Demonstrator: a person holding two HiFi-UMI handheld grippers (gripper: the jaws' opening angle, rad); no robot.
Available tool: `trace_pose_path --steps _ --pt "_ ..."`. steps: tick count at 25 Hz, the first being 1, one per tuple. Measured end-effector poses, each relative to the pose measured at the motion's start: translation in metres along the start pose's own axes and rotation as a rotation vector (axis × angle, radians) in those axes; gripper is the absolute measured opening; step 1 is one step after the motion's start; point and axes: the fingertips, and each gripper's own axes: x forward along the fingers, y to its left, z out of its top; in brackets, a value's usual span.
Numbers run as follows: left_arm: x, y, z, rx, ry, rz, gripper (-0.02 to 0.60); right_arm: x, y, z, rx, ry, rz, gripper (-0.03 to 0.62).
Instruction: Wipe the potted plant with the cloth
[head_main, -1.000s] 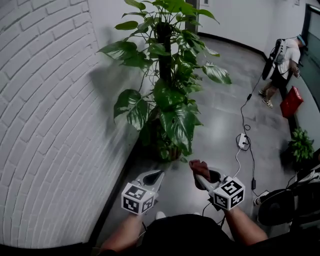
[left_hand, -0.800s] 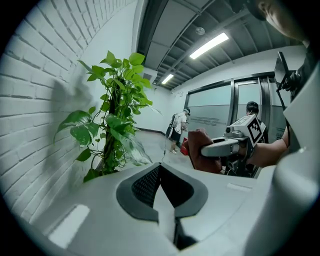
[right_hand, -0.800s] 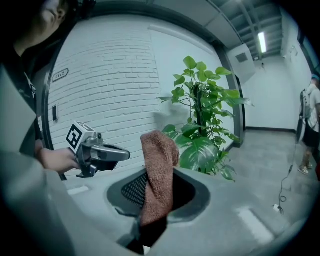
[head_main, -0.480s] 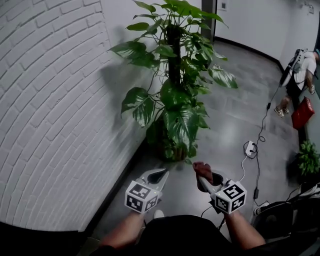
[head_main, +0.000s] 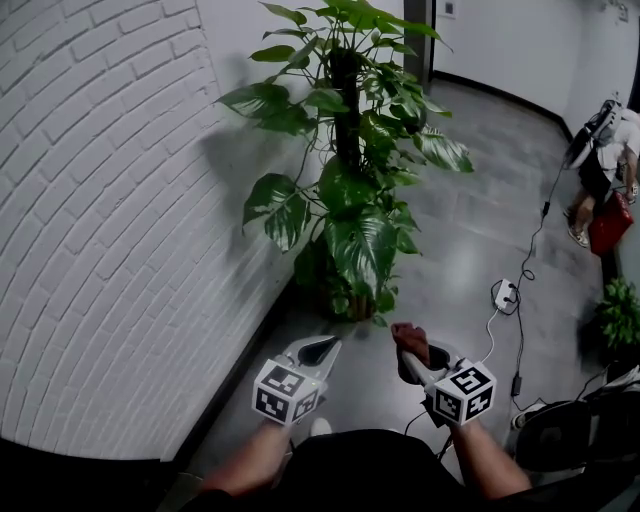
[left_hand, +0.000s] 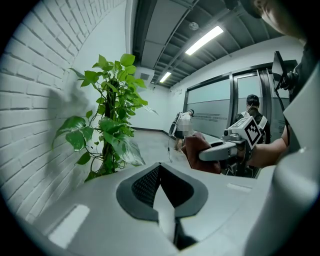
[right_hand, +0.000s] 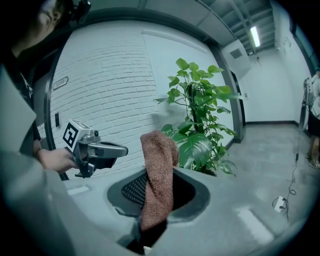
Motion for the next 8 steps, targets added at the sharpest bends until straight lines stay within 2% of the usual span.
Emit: trace_pose_path --steps 8 --pt "0.006 0.012 0.007 -0.002 -0.013 0.019 0.017 0.000 -0.010 0.008 0.011 -0.025 -0.005 0.067"
